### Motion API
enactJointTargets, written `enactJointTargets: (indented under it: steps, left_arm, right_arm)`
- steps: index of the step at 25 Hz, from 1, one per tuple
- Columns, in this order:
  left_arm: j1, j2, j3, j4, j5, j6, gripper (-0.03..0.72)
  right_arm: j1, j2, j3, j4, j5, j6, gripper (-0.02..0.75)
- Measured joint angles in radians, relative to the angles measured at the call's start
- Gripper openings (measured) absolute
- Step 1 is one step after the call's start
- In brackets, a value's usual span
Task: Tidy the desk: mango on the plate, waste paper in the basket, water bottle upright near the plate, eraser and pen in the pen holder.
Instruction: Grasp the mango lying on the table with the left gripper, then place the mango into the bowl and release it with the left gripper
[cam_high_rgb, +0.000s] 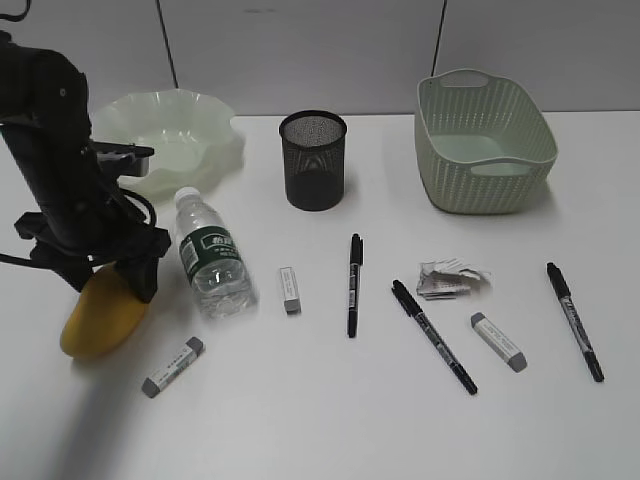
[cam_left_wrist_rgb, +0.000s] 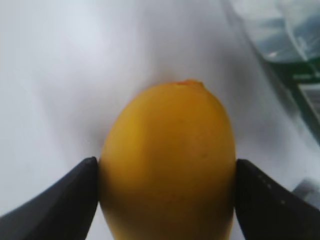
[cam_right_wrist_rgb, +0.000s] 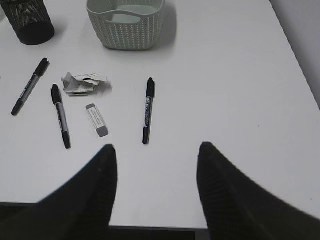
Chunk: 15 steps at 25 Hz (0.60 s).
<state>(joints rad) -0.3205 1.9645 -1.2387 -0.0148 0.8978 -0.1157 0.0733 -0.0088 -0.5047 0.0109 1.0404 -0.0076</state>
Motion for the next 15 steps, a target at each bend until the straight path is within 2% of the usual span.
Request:
enactJointTargets:
  steps: [9,15]
  left_arm:
    - [0.008,-0.194,-0.003,0.023,0.176,0.0,0.607]
    - [0.063,-0.266,-0.175,0.026,0.213,0.0,0.607]
  right_arm:
    - [0.0,0.0,0.0,0.0,0.0,0.0,0.417]
    - [0.0,0.0,0.0,0.0,0.0,0.0,0.416]
